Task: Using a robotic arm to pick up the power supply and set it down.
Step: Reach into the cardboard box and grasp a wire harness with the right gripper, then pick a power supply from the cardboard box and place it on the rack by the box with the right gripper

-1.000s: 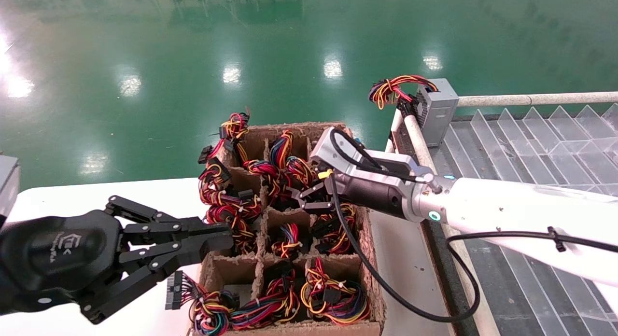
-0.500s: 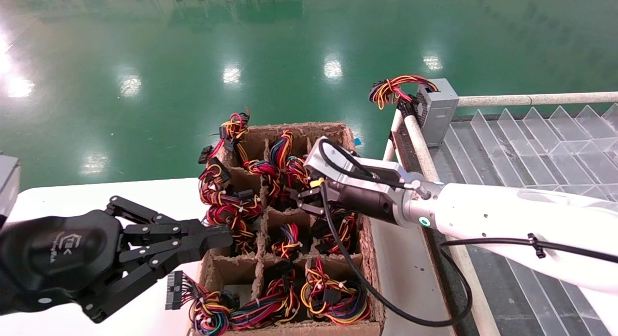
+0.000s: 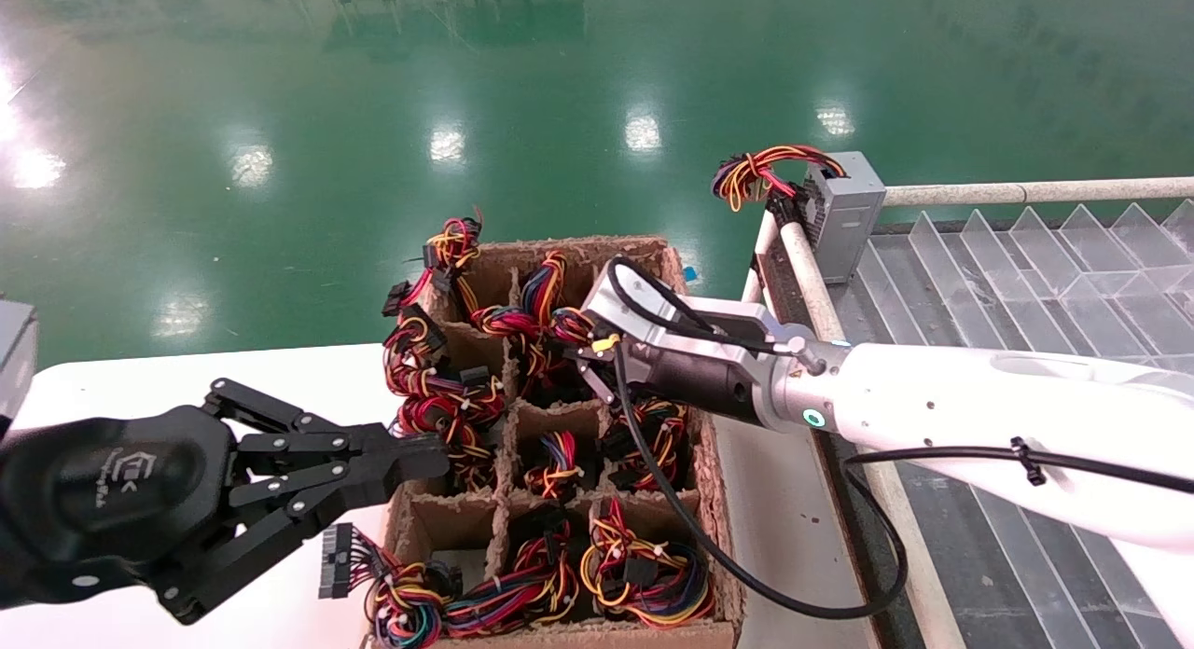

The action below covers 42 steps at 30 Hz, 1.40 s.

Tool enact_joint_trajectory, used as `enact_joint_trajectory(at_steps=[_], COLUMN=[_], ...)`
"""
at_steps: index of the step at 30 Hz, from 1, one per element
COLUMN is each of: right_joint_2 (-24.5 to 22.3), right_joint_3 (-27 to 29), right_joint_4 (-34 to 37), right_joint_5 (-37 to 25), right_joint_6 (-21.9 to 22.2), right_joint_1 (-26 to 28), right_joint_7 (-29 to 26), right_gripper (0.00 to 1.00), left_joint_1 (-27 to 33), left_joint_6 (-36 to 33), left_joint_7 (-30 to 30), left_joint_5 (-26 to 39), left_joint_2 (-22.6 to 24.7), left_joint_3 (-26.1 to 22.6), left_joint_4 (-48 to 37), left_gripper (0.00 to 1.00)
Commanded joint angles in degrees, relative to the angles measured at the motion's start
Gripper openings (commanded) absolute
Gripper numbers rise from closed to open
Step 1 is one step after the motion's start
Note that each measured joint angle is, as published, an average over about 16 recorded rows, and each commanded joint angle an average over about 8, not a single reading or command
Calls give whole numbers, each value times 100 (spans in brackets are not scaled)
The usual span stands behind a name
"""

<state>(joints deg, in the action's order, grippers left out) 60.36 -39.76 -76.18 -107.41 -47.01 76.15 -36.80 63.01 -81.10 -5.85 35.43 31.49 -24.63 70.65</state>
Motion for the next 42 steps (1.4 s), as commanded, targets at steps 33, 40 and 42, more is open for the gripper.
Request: enact_joint_trajectory(at_steps=[33,40,42], right_joint_2=[-875,-997,-1044], right_joint_3=[1101,1295,1339], right_joint_4=[-158,-151,-147], right_joint_5=[1664,1684,1655], right_joint_6=[-244,-129,-98], right_joint_1=[1223,1511,1592], right_joint_7=[1159,1404,1446], right_gripper=[0,0,0], left_joint_1=[0,0,0], left_joint_6=[0,0,0], left_joint_7=[0,0,0], left_joint_5=[0,0,0], left_joint_2=[0,0,0], left_joint_3=[0,0,0], left_joint_4=[0,0,0], left_gripper=[0,0,0])
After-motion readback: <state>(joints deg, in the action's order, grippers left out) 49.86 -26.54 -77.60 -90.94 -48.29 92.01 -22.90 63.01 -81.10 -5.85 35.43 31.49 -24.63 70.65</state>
